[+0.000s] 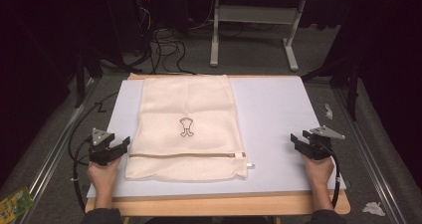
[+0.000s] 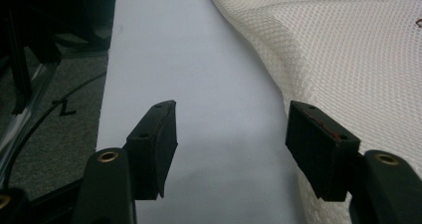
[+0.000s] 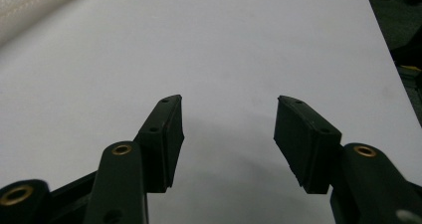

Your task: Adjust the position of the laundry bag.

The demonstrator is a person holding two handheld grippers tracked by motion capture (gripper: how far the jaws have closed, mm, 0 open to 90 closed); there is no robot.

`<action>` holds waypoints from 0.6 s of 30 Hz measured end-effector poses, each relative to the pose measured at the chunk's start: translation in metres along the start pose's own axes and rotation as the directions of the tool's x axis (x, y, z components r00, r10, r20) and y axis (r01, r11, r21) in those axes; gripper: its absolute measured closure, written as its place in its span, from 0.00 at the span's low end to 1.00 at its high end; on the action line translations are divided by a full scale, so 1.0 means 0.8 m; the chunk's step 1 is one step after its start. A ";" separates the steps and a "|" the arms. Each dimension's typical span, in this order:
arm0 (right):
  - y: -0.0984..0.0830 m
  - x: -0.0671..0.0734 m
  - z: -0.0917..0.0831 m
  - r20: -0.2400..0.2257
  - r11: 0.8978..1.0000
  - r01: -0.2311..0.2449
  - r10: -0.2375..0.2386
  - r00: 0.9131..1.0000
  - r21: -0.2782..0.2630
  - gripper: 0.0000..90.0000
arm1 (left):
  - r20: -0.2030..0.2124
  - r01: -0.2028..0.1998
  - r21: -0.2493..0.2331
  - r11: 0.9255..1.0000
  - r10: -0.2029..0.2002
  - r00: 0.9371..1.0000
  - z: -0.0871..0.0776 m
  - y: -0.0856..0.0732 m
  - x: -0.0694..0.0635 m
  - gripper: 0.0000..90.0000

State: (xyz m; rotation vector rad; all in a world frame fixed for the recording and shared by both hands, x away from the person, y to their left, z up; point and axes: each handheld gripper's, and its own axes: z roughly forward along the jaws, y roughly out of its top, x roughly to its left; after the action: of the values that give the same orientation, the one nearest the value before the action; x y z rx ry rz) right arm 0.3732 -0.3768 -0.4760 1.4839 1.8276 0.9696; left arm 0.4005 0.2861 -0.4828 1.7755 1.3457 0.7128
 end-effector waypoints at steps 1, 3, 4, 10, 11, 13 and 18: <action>0.000 0.000 0.000 0.001 1.000 -0.003 0.003 1.000 0.000 0.51 | 0.001 0.000 0.003 1.000 0.000 1.000 0.000 0.000 0.000 0.42; 0.000 0.000 0.000 -0.001 1.000 -0.011 0.011 1.000 -0.003 0.51 | 0.001 0.001 0.005 1.000 -0.001 1.000 0.001 0.000 0.000 0.42; 0.000 0.000 0.000 0.000 1.000 -0.011 0.011 1.000 -0.004 0.51 | 0.001 0.001 0.005 1.000 -0.001 1.000 0.001 0.000 0.000 0.43; 0.000 -0.001 0.000 0.002 1.000 -0.014 0.014 1.000 -0.002 0.51 | 0.000 0.005 -0.003 1.000 -0.005 1.000 0.000 0.000 0.000 0.44; 0.000 -0.001 0.000 0.001 1.000 -0.013 0.013 1.000 -0.001 0.50 | 0.000 0.006 -0.006 1.000 -0.006 1.000 0.000 0.000 0.000 0.44; 0.000 -0.001 0.000 0.001 1.000 -0.015 0.015 1.000 -0.001 0.50 | 0.005 0.006 0.002 1.000 -0.006 1.000 0.000 0.000 0.001 0.44; 0.000 0.000 0.000 0.003 1.000 -0.019 0.019 1.000 0.002 0.50 | 0.023 0.012 0.021 1.000 -0.013 1.000 0.003 0.002 0.003 0.43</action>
State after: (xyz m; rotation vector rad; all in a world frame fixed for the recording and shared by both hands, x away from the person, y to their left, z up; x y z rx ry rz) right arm 0.3734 -0.3770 -0.4758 1.5051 1.8157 0.9740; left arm 0.4036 0.2876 -0.4830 1.7852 1.3516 0.6715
